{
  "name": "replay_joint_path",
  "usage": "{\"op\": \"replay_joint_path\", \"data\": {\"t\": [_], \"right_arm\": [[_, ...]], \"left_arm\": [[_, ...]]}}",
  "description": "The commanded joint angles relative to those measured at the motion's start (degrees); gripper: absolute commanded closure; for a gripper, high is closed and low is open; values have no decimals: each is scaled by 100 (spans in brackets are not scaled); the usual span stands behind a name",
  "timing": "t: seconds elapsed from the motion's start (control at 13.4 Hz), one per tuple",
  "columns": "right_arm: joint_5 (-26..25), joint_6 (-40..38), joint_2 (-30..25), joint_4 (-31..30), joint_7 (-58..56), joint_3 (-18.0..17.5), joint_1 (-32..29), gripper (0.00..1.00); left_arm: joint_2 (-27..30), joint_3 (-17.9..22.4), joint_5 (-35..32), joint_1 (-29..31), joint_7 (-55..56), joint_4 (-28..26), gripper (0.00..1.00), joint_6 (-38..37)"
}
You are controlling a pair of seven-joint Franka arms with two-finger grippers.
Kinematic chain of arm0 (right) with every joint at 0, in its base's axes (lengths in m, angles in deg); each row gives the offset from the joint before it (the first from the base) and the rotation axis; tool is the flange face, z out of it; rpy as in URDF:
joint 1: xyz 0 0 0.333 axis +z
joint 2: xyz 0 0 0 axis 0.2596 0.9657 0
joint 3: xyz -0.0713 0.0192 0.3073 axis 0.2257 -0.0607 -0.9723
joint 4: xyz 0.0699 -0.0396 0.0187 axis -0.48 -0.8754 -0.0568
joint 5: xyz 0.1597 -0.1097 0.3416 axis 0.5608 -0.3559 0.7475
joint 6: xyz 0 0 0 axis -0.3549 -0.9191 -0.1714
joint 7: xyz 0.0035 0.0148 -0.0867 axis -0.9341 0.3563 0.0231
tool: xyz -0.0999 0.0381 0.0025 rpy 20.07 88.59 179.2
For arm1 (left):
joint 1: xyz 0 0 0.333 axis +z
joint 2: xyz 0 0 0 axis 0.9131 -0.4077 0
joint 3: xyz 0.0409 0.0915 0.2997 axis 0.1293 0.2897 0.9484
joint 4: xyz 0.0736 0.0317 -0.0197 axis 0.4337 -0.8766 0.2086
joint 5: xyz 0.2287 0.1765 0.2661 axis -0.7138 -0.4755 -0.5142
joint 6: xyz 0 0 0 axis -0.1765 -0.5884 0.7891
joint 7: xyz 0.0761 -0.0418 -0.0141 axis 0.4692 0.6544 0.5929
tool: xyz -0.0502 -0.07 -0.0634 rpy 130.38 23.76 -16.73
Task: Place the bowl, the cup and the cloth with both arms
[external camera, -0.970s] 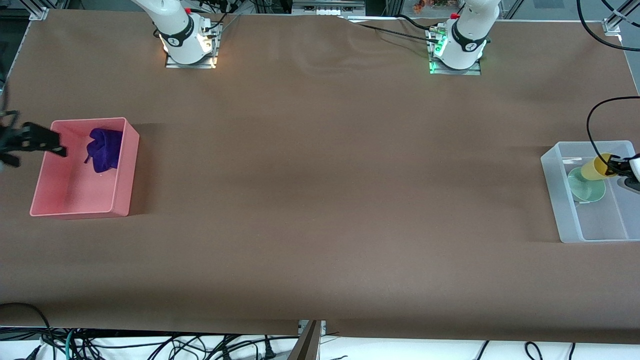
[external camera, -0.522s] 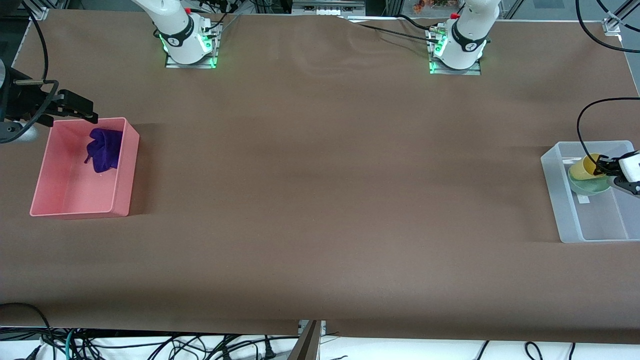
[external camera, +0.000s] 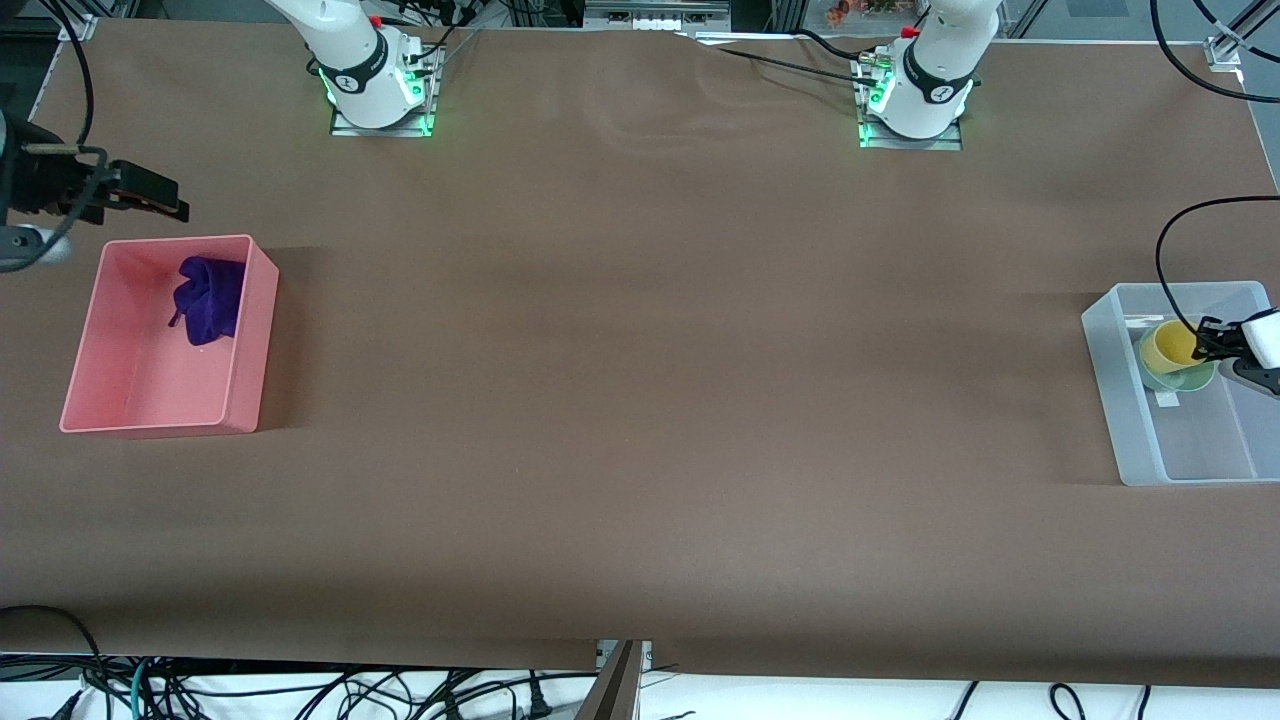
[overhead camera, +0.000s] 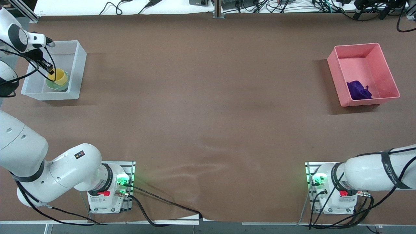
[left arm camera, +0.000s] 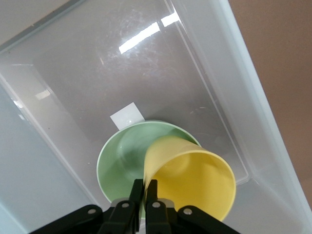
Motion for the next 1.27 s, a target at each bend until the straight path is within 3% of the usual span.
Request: {"op": "replay_joint_path", "data": {"t": [0.0, 0.07, 0.15, 0.3, 0.45, 0.75, 0.9, 1.19], "right_arm": [[-277, 49, -88, -148, 12, -284, -214, 0], [-287, 49, -87, -140, -15, -275, -223, 0], [-304, 66, -44, -139, -32, -275, -232, 0], [-278, 66, 27, -131, -67, -249, -258, 0], [-278, 84, 36, -34, -77, -284, -223, 0], [-260, 223, 263, 245, -41, -293, -223, 0], [-287, 207, 553, 659, -94, -284, -223, 0], [-278, 224, 554, 660, -50, -284, -223, 0]], "left_arm": [[114, -24, 22, 58, -79, -50, 66, -1], [140, -24, 40, 58, -79, -50, 7, -9], [210, -24, 66, 58, -79, -50, 0, -62], [560, -85, 101, -12, -36, -50, 0, -376], [903, -471, 119, -13, 105, 220, 0, -1226], [931, -1726, 110, -22, 1849, 1432, 0, -3135], [922, -2333, 119, -22, 2511, 1837, 0, -3637], [940, -3380, 119, -4, 3855, 2260, 0, -4262]]}}
